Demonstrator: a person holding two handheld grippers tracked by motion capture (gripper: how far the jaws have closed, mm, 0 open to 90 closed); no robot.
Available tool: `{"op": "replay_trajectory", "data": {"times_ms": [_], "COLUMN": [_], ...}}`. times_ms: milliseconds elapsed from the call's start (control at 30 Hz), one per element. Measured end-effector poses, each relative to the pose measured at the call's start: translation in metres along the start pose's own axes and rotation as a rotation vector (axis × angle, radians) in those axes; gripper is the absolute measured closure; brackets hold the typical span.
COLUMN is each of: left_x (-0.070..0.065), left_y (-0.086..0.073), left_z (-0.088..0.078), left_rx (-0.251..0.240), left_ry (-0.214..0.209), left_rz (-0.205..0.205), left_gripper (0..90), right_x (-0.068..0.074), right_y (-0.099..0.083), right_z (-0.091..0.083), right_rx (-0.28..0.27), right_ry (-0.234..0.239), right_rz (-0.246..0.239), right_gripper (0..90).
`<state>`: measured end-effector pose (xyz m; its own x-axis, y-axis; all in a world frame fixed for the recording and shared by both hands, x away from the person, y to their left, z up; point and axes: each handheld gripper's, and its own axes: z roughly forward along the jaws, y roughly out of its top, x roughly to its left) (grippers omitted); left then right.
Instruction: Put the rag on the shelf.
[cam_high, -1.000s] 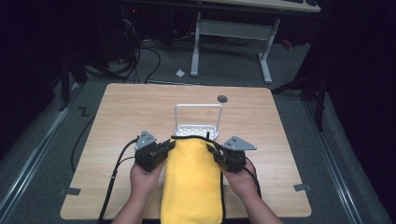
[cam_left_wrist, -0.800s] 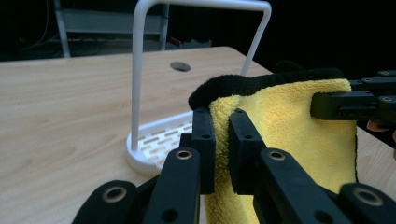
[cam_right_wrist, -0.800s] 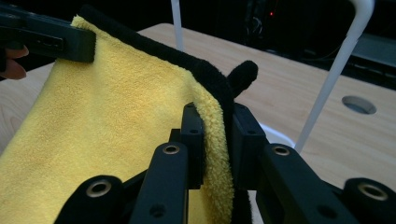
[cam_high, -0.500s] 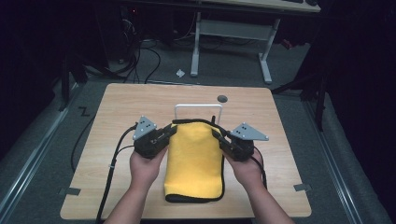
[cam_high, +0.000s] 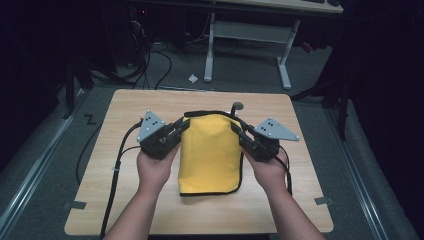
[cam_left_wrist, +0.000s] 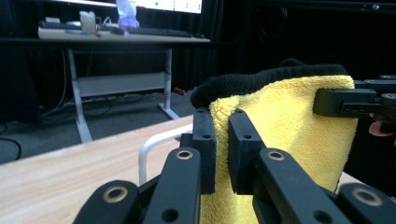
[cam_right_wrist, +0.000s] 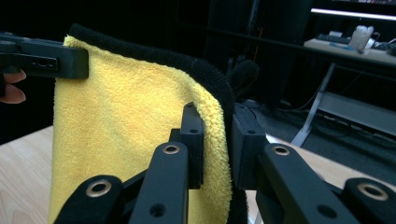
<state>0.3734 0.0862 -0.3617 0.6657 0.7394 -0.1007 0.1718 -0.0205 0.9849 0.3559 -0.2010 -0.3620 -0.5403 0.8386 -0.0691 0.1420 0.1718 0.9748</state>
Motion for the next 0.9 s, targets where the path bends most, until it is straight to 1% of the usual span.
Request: {"op": "replay_trajectory", "data": {"times_ms": [100,300,367,533,633,900], "left_x": [-0.002,-0.004,-0.004,-0.005,-0.005,-0.003], "left_y": [0.009,0.027,0.034,0.049,0.054,0.058], "left_z": [-0.001,-0.002,-0.003,-0.004,-0.003,0.0], "left_rx": [-0.02,-0.045,-0.057,-0.079,-0.084,-0.087], "left_ry": [0.001,0.006,0.005,0.008,0.011,0.012], "left_rz": [0.013,0.035,0.037,0.068,0.071,0.08], "left_gripper": [83.3,83.4,83.4,83.5,83.6,83.7], "right_x": [-0.001,-0.001,-0.002,-0.004,-0.006,-0.008], "right_y": [0.009,0.026,0.032,0.046,0.052,0.058], "right_z": [-0.002,-0.006,-0.008,-0.01,-0.01,-0.009], "right_rx": [-0.018,-0.05,-0.064,-0.09,-0.092,-0.101], "right_ry": [-0.004,-0.012,-0.014,-0.022,-0.025,-0.031], "right_rz": [-0.006,-0.019,-0.027,-0.036,-0.044,-0.046], "right_gripper": [78.1,78.2,78.2,78.2,78.2,78.2]}}
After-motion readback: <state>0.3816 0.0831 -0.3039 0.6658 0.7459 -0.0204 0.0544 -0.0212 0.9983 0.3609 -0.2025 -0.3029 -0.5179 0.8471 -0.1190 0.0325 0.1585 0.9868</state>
